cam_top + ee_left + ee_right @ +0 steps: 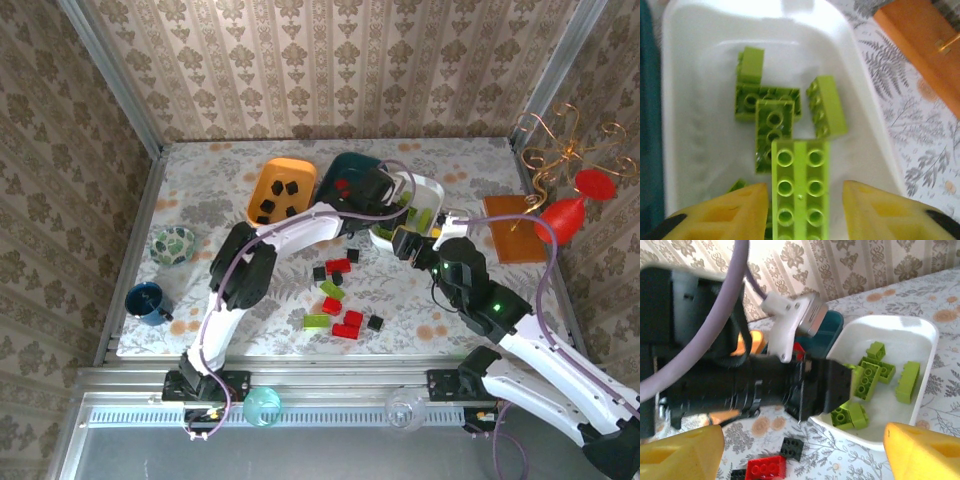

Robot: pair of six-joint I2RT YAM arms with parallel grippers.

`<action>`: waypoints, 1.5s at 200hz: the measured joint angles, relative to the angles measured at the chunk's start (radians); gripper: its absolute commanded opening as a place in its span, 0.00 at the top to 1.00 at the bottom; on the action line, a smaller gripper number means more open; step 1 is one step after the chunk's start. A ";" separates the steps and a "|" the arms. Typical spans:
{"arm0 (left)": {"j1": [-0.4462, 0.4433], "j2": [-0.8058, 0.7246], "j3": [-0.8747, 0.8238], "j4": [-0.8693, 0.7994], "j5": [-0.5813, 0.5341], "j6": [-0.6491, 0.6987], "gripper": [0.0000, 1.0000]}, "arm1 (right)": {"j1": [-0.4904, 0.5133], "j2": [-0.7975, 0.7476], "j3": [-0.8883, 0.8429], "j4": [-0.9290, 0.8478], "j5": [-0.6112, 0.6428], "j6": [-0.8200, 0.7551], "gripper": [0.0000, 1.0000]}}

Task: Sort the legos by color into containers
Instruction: Place the lego in the container, then pick up the lego from the bottom-center of the table.

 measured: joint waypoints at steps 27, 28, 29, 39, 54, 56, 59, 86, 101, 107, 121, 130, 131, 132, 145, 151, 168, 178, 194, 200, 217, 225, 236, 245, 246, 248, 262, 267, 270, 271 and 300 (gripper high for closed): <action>0.003 0.048 0.076 -0.010 0.020 -0.013 0.30 | 0.000 0.000 -0.016 -0.015 -0.001 0.000 0.15; 0.003 0.048 0.076 -0.010 0.020 -0.016 0.30 | 0.000 0.000 -0.018 -0.016 -0.002 0.000 0.15; 0.003 0.048 0.076 -0.010 0.021 -0.017 0.29 | 0.000 0.000 -0.018 -0.016 -0.002 0.000 0.15; 0.008 0.048 0.075 -0.008 0.028 -0.020 0.26 | 0.000 0.000 -0.021 -0.021 -0.002 0.000 0.15; 0.014 0.030 0.036 0.015 0.032 -0.030 0.23 | 0.000 0.000 -0.026 -0.024 -0.003 0.000 0.15; 0.015 0.024 0.025 0.017 0.032 -0.032 0.23 | 0.000 0.000 -0.027 -0.025 -0.003 0.000 0.15; 0.017 0.013 0.008 0.018 0.031 -0.032 0.22 | 0.000 0.000 -0.028 -0.026 -0.003 0.000 0.15; 0.036 -0.137 -0.205 0.056 0.031 -0.045 0.19 | 0.000 0.001 -0.037 -0.027 -0.019 0.000 0.15; 0.051 -0.258 -0.350 0.096 0.029 -0.063 0.14 | 0.000 0.011 -0.038 -0.026 -0.041 0.000 0.15; 0.057 -0.316 -0.414 0.116 0.027 -0.072 0.12 | 0.000 0.021 -0.038 -0.025 -0.056 0.000 0.15; 0.069 -0.441 -0.544 0.154 0.019 -0.089 0.09 | 0.000 0.053 -0.040 -0.023 -0.091 0.000 0.15; 0.075 -0.516 -0.619 0.174 0.010 -0.098 0.07 | 0.000 0.080 -0.043 -0.020 -0.118 0.000 0.15; 0.075 -0.529 -0.631 0.176 0.008 -0.099 0.06 | 0.000 0.083 -0.043 -0.020 -0.120 0.000 0.15; 0.075 -0.536 -0.637 0.177 0.008 -0.099 0.06 | 0.000 0.090 -0.043 -0.018 -0.125 0.000 0.15; 0.074 -0.635 -0.736 0.195 -0.008 -0.109 0.00 | 0.000 0.143 -0.045 -0.012 -0.166 0.000 0.15; 0.074 -0.681 -0.782 0.203 -0.017 -0.116 0.00 | 0.000 0.173 -0.045 -0.007 -0.185 0.000 0.16; 0.067 -0.786 -0.892 0.212 -0.045 -0.125 0.00 | 0.001 0.260 -0.045 0.005 -0.236 0.000 0.18; 0.064 -0.849 -0.956 0.210 -0.062 -0.131 0.00 | 0.006 0.318 -0.040 0.004 -0.262 -0.001 0.19; 0.060 -0.943 -1.047 0.204 -0.093 -0.143 0.00 | 0.027 0.415 -0.016 -0.008 -0.288 -0.002 0.20; 0.060 -0.973 -1.075 0.201 -0.103 -0.148 0.00 | 0.038 0.444 -0.006 -0.014 -0.292 -0.005 0.22; 0.060 -1.050 -1.149 0.193 -0.135 -0.163 0.00 | 0.084 0.517 0.027 -0.043 -0.292 -0.008 0.24; 0.060 -1.084 -1.179 0.182 -0.150 -0.169 0.00 | 0.107 0.537 0.035 -0.060 -0.291 -0.008 0.25; 0.060 -1.125 -1.213 0.167 -0.170 -0.178 0.00 | 0.137 0.550 0.037 -0.084 -0.288 -0.007 0.26; 0.061 -1.155 -1.238 0.152 -0.184 -0.185 0.00 | 0.157 0.552 0.035 -0.111 -0.287 -0.004 0.29; 0.061 -1.158 -1.240 0.150 -0.185 -0.186 0.00 | 0.159 0.552 0.035 -0.116 -0.287 -0.004 0.29; 0.061 -1.164 -1.244 0.147 -0.187 -0.188 0.00 | 0.164 0.552 0.034 -0.121 -0.287 -0.002 0.30; 0.063 -1.198 -1.269 0.134 -0.202 -0.196 0.00 | 0.190 0.546 0.019 -0.148 -0.285 0.016 0.34; 0.066 -1.208 -1.275 0.131 -0.205 -0.200 0.00 | 0.198 0.541 0.010 -0.163 -0.283 0.021 0.36; 0.068 -1.212 -1.278 0.129 -0.206 -0.200 0.00 | 0.203 0.538 0.004 -0.169 -0.282 0.028 0.36; 0.068 -1.213 -1.278 0.127 -0.206 -0.201 0.00 | 0.206 0.536 0.001 -0.172 -0.282 0.032 0.36; 0.091 -1.226 -1.286 0.119 -0.213 -0.208 0.00 | 0.259 0.489 -0.052 -0.253 -0.269 0.076 0.35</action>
